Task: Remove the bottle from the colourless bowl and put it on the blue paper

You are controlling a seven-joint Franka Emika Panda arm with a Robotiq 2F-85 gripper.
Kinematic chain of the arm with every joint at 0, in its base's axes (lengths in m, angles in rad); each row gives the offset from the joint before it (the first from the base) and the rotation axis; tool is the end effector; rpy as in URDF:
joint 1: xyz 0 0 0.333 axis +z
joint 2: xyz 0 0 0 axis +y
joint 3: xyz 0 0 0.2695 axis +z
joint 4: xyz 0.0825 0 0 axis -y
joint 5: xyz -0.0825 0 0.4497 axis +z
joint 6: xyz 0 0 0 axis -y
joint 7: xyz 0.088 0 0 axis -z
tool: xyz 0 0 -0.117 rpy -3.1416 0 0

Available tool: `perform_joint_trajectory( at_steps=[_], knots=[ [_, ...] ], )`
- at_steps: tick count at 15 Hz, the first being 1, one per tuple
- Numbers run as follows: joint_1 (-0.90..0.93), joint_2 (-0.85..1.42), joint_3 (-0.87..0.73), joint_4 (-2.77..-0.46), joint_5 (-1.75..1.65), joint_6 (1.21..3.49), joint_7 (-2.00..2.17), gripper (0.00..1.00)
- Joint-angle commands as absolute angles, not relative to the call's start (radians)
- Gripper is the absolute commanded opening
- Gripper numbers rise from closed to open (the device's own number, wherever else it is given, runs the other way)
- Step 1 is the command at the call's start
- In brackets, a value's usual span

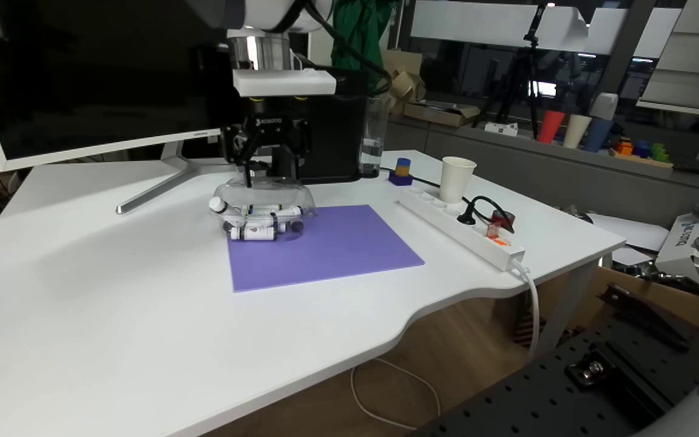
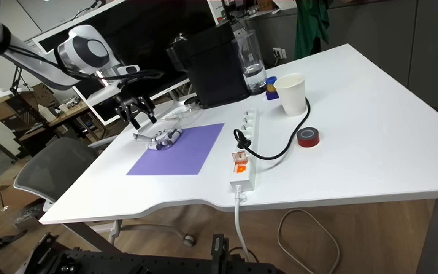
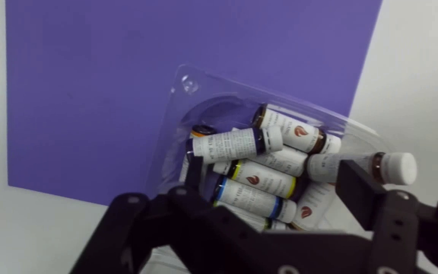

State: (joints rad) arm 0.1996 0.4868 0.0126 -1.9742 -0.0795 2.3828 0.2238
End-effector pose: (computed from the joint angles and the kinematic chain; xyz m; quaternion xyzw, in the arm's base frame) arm 0.6109 0.1307 0.1115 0.9987 0.0235 -0.0330 0.0311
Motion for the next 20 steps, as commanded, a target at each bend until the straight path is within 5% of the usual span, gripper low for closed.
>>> perform_joint_trajectory(
  at_steps=[1, 19, 20],
  knots=[
    [0.217, 0.519, 0.045, -1.891, -0.105, 2.315, 0.178, 1.0],
    [0.278, 0.716, 0.064, -1.637, -0.123, 2.105, 0.137, 1.0],
    [0.28, 0.714, 0.062, -1.638, -0.125, 2.094, 0.143, 0.82]
  ],
)
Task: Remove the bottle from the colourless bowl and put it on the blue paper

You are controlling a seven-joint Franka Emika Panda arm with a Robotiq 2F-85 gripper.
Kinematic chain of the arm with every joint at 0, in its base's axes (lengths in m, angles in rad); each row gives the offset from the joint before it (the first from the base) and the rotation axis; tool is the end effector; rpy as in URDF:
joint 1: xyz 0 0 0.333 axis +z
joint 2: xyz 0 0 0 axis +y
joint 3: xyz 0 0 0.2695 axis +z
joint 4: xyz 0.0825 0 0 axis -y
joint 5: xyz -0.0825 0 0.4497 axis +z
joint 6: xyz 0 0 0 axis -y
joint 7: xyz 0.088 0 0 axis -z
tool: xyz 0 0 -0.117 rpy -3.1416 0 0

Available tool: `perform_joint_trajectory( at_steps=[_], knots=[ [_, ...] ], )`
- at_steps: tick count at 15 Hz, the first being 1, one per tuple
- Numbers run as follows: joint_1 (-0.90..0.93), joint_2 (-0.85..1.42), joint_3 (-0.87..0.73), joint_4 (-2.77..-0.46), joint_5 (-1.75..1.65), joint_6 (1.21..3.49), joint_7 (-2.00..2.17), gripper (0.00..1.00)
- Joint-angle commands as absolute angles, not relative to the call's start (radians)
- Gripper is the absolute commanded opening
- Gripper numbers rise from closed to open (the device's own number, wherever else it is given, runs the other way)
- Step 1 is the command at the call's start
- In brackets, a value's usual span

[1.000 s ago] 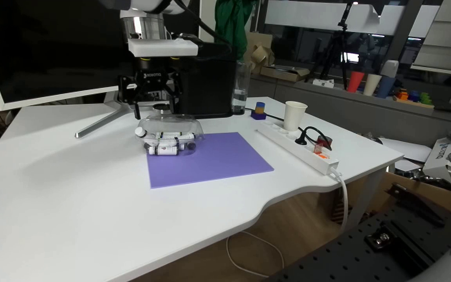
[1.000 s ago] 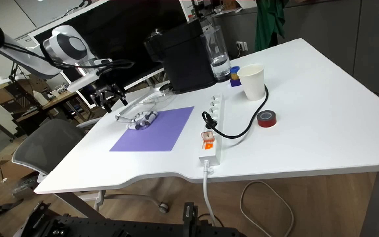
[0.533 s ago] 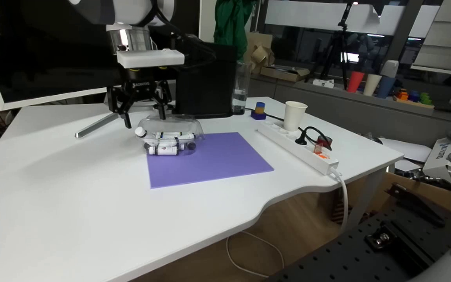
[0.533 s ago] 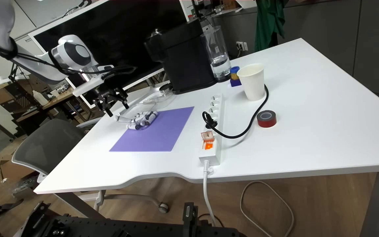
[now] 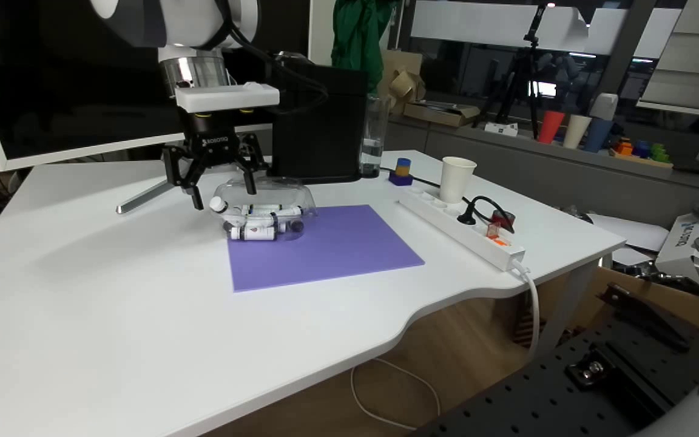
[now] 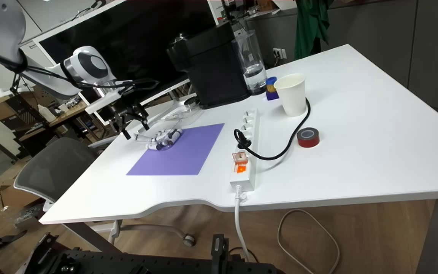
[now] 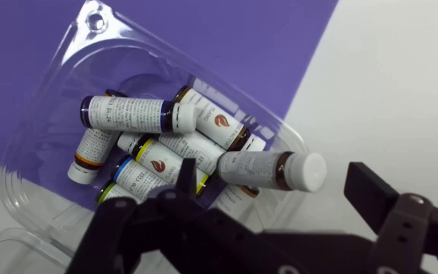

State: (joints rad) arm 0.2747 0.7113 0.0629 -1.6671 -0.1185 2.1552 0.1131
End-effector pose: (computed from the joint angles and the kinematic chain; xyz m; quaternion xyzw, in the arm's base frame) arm 0.6334 0.2163 0.0826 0.9832 0.1437 -0.1019 0.0482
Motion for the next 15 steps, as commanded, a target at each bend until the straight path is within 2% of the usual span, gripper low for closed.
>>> perform_joint_trajectory(
  at_steps=[1, 10, 14, 15],
  knots=[
    [0.279, 0.716, 0.064, -1.634, -0.123, 2.081, 0.14, 0.73],
    [0.277, 0.725, 0.074, -1.617, -0.122, 2.036, 0.127, 0.12],
    [0.276, 0.705, 0.072, -1.63, -0.126, 2.028, 0.131, 0.03],
    [0.273, 0.693, 0.071, -1.641, -0.123, 2.032, 0.134, 0.06]
  ],
)
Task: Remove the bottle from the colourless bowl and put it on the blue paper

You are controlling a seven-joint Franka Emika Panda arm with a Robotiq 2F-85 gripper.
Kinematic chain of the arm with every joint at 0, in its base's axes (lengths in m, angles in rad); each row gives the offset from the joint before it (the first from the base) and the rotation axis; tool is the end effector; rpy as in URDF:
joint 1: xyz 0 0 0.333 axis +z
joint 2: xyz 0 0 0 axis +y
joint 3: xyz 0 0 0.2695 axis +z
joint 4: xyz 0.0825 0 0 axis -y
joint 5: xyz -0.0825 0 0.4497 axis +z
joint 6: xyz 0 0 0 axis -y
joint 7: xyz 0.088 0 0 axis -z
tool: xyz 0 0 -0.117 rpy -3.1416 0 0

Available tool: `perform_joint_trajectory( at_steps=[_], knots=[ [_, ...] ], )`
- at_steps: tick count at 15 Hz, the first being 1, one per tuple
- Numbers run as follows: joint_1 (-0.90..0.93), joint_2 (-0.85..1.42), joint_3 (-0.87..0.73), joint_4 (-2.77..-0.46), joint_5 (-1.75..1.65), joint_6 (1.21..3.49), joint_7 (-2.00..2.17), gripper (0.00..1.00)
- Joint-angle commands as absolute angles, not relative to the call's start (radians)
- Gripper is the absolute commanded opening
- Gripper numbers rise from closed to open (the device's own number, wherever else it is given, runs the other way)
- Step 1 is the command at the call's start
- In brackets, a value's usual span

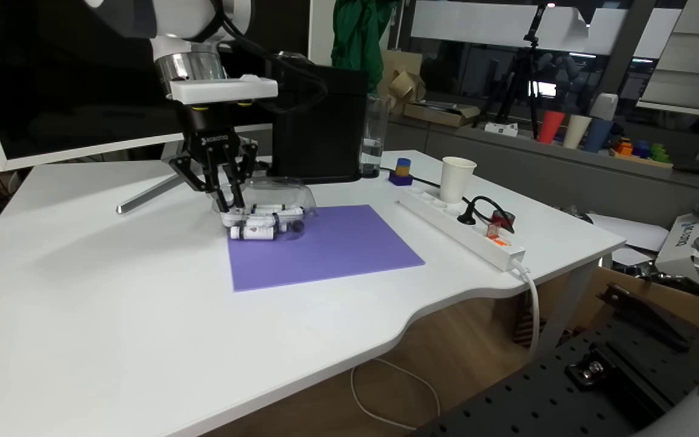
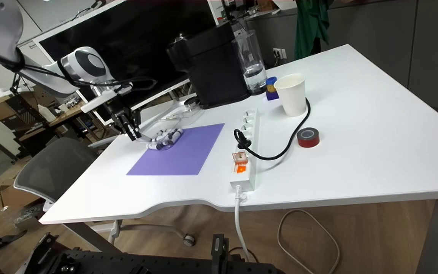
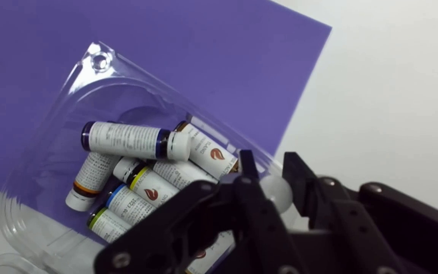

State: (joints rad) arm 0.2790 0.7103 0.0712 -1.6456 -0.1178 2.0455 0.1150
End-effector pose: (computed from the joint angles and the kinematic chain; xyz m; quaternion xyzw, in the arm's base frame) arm 0.6256 0.2206 0.0868 0.9772 0.1454 -0.1435 0.0580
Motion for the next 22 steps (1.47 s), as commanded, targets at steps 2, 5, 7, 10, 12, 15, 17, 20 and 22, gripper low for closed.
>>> perform_joint_trajectory(
  at_steps=[2, 5, 7, 10, 12, 15, 17, 20, 22],
  knots=[
    [0.262, 0.661, 0.073, -1.667, -0.108, 2.035, 0.139, 0.06],
    [0.238, 0.599, 0.073, -1.711, -0.077, 2.026, 0.155, 0.06],
    [0.203, 0.544, 0.081, -1.746, -0.027, 1.991, 0.139, 0.06],
    [0.144, 0.461, 0.084, -1.802, 0.072, 1.916, 0.116, 0.06],
    [0.105, 0.398, 0.07, -1.854, 0.133, 1.9, 0.119, 0.06],
    [0.04, 0.329, 0.037, -1.921, 0.212, 1.912, 0.134, 0.06],
    [-0.004, 0.313, 0.013, -1.945, 0.266, 1.911, 0.128, 0.06],
    [-0.065, 0.33, -0.018, -1.953, 0.349, 1.91, 0.111, 0.06],
    [-0.096, 0.356, -0.034, -1.947, 0.397, 1.905, 0.109, 0.06]
  ],
)
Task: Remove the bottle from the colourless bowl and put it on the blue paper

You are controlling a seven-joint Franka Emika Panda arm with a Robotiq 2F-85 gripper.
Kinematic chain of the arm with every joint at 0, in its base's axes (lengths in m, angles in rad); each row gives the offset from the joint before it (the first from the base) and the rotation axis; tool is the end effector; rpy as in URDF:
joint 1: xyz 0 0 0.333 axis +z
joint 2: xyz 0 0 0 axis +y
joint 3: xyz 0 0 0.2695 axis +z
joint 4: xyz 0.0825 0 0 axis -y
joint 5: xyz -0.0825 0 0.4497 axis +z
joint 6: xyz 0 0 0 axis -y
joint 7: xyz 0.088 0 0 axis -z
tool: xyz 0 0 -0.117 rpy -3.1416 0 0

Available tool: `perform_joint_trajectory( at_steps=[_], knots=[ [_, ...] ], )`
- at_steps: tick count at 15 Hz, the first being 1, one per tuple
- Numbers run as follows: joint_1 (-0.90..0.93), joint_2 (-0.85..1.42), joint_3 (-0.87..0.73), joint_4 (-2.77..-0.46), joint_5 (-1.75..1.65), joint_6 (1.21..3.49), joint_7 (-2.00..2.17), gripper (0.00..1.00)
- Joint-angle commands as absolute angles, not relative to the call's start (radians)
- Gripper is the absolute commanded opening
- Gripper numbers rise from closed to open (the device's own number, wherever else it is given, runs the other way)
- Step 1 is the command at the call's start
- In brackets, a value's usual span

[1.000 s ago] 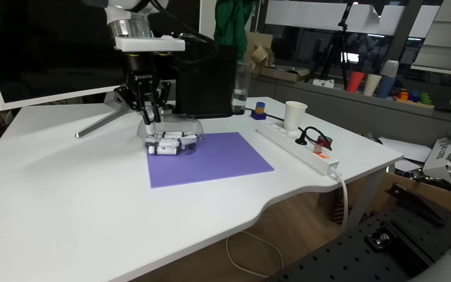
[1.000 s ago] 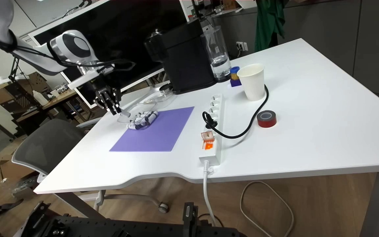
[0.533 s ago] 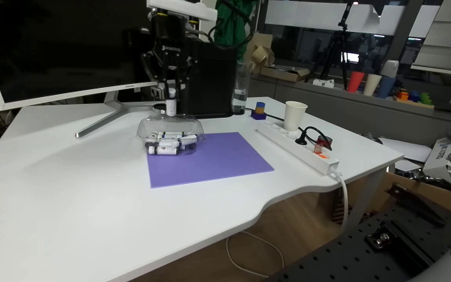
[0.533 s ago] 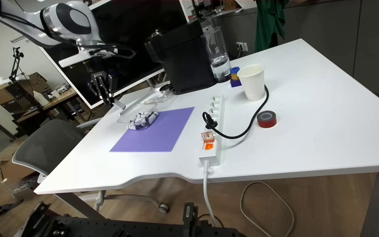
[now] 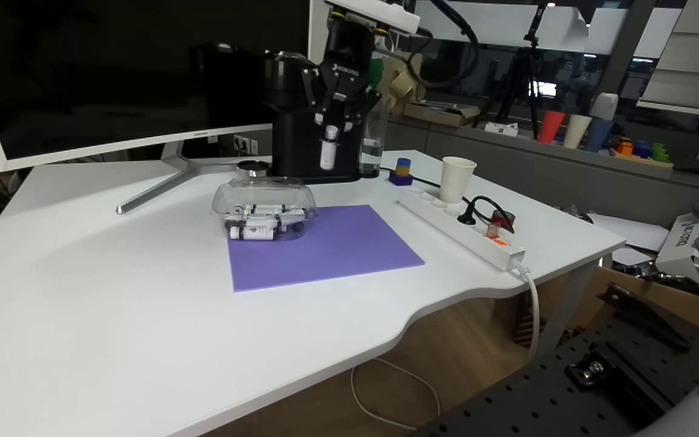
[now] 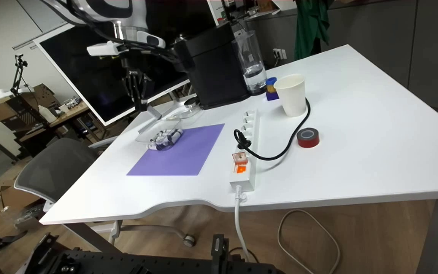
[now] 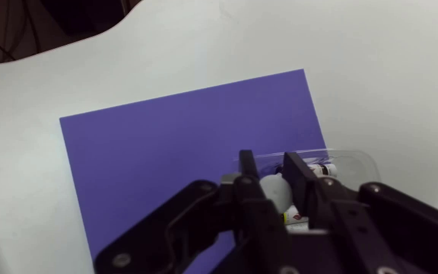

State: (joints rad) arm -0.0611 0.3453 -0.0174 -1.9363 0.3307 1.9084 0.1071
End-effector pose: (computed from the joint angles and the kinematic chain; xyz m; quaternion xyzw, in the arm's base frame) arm 0.6058 -0.0214 0.1900 -0.9579 0.1719 0.1848 0.1369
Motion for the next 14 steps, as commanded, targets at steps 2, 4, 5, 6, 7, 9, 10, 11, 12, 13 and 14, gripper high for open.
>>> perform_joint_trajectory(
  at_steps=[2, 4, 5, 6, 7, 9, 10, 11, 12, 13, 14],
  knots=[
    [-0.123, 0.387, -0.045, -1.935, 0.439, 1.899, 0.11, 0.06],
    [-0.146, 0.42, -0.053, -1.923, 0.479, 1.891, 0.109, 0.06],
    [-0.16, 0.439, -0.056, -1.915, 0.502, 1.882, 0.105, 0.06],
    [-0.171, 0.456, -0.057, -1.91, 0.522, 1.877, 0.103, 0.06],
    [-0.186, 0.477, -0.058, -1.902, 0.546, 1.871, 0.101, 0.06],
    [-0.206, 0.514, -0.062, -1.889, 0.58, 1.869, 0.105, 0.06],
    [-0.214, 0.533, -0.064, -1.882, 0.595, 1.867, 0.107, 0.06],
    [-0.222, 0.554, -0.068, -1.871, 0.61, 1.866, 0.112, 0.06],
    [-0.23, 0.575, -0.069, -1.861, 0.624, 1.864, 0.112, 0.06],
    [-0.24, 0.598, -0.069, -1.847, 0.639, 1.862, 0.109, 0.06],
    [-0.249, 0.619, -0.068, -1.831, 0.656, 1.854, 0.105, 0.06]
  ],
)
